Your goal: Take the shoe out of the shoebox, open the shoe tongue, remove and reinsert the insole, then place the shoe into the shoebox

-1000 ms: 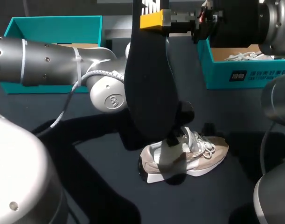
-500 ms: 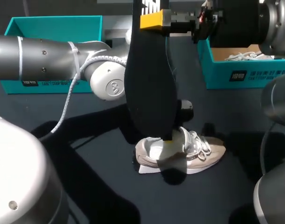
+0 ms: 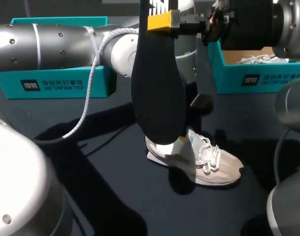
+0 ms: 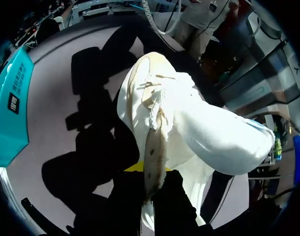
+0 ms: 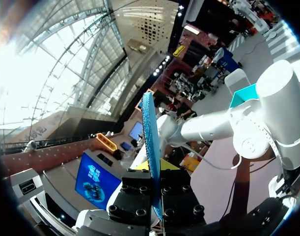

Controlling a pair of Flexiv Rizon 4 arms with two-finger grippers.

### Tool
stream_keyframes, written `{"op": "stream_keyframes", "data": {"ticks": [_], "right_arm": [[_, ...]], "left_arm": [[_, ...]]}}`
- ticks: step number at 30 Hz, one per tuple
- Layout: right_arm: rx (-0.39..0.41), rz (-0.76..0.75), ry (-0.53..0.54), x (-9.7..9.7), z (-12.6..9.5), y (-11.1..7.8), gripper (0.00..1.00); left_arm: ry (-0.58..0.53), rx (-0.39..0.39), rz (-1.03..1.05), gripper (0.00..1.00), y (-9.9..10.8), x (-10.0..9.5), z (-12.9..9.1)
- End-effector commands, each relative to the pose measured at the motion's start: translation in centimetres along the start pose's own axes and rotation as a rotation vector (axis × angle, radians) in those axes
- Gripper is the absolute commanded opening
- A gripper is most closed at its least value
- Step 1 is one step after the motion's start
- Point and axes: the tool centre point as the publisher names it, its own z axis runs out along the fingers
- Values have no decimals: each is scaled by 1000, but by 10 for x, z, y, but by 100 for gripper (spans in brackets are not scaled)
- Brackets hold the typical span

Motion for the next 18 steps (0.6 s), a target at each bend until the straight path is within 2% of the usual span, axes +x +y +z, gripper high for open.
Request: {"op": "stream_keyframes", "data": {"ticks": [1, 3, 4, 5, 6, 7, 10, 11, 14, 18], "right_arm": [[0, 2, -1, 0, 6, 2, 0], [0, 2, -1, 0, 6, 2, 0], [0, 2, -1, 0, 6, 2, 0], [0, 2, -1, 0, 6, 2, 0], [0, 2, -1, 0, 6, 2, 0], [0, 2, -1, 0, 6, 2, 0], [0, 2, -1, 0, 6, 2, 0], [0, 2, -1, 0, 6, 2, 0], [0, 2, -1, 0, 6, 2, 0], [0, 2, -1, 0, 6, 2, 0]], "left_arm": [[17, 5, 2, 0, 1, -3, 1], [17, 5, 2, 0, 1, -3, 1], [20, -24, 49, 0, 1, -1, 1], [58, -68, 133, 0, 1, 1, 0], [104, -49, 222, 0, 4, 1, 0], [106, -101, 243, 0, 8, 3, -1], [230, -209, 393, 0, 14, 3, 0], [260, -217, 475, 0, 15, 3, -1], [368, -352, 580, 0, 15, 2, -5], [411, -421, 753, 0, 11, -1, -12]]}}
